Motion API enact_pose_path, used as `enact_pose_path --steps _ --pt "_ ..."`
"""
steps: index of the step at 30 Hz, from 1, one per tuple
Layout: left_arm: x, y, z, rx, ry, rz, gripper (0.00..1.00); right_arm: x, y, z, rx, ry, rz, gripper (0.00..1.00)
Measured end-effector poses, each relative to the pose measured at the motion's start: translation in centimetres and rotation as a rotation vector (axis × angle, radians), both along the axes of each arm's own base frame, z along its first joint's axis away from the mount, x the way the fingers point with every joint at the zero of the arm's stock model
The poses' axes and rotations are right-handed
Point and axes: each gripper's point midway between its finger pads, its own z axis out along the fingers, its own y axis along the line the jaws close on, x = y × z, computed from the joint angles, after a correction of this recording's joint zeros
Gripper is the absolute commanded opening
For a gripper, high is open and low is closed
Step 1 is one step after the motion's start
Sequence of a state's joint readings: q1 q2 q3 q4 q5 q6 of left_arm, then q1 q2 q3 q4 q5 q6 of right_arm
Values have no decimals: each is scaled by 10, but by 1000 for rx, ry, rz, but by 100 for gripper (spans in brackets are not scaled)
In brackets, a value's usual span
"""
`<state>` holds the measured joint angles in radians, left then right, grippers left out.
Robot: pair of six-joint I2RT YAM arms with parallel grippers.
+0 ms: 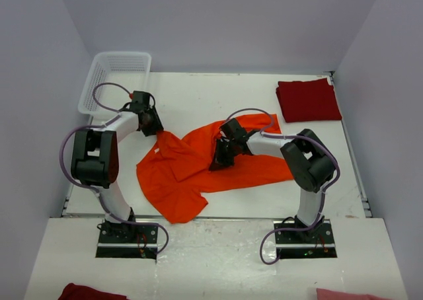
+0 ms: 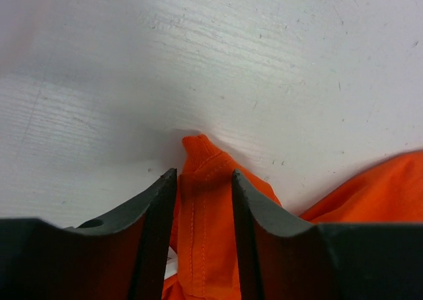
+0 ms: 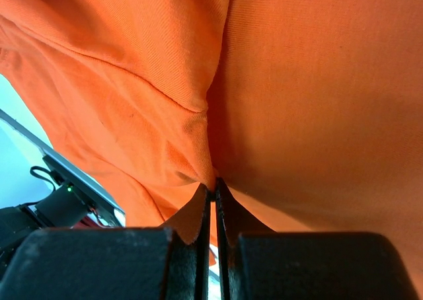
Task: Fold and stack the t-shirts
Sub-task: Fold the flattened tshirt in 1/3 of the way
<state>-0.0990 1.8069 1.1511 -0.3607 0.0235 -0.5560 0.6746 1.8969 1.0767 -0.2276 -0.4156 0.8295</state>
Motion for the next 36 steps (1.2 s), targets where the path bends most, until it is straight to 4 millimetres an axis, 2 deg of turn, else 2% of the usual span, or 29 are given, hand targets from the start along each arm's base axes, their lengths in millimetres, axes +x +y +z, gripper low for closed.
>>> enact_pose_path --steps 3,4,7,12,16,20,23,26,36 --pt "-1 0 -3 -2 5 -2 25 0 1 1 5 -1 1 0" --pt "0 0 -4 -2 5 -1 16 0 1 1 5 0 2 0" --pt "-1 0 -5 -1 8 -3 0 0 1 1 8 0 3 0" --pt "-1 2 -5 7 10 4 0 -1 3 2 21 5 7 0" --pt "-5 12 -1 54 3 36 0 -2 3 1 21 9 5 0" --pt "-13 24 19 102 -28 80 0 -3 3 -5 14 21 6 0" --pt "-14 32 41 132 -79 110 0 -1 5 -5 20 24 11 0" --pt "-14 39 54 153 -108 143 0 2 9 -4 27 23 24 0" --pt "-28 63 51 265 -64 223 0 14 18 -1 25 -6 77 0"
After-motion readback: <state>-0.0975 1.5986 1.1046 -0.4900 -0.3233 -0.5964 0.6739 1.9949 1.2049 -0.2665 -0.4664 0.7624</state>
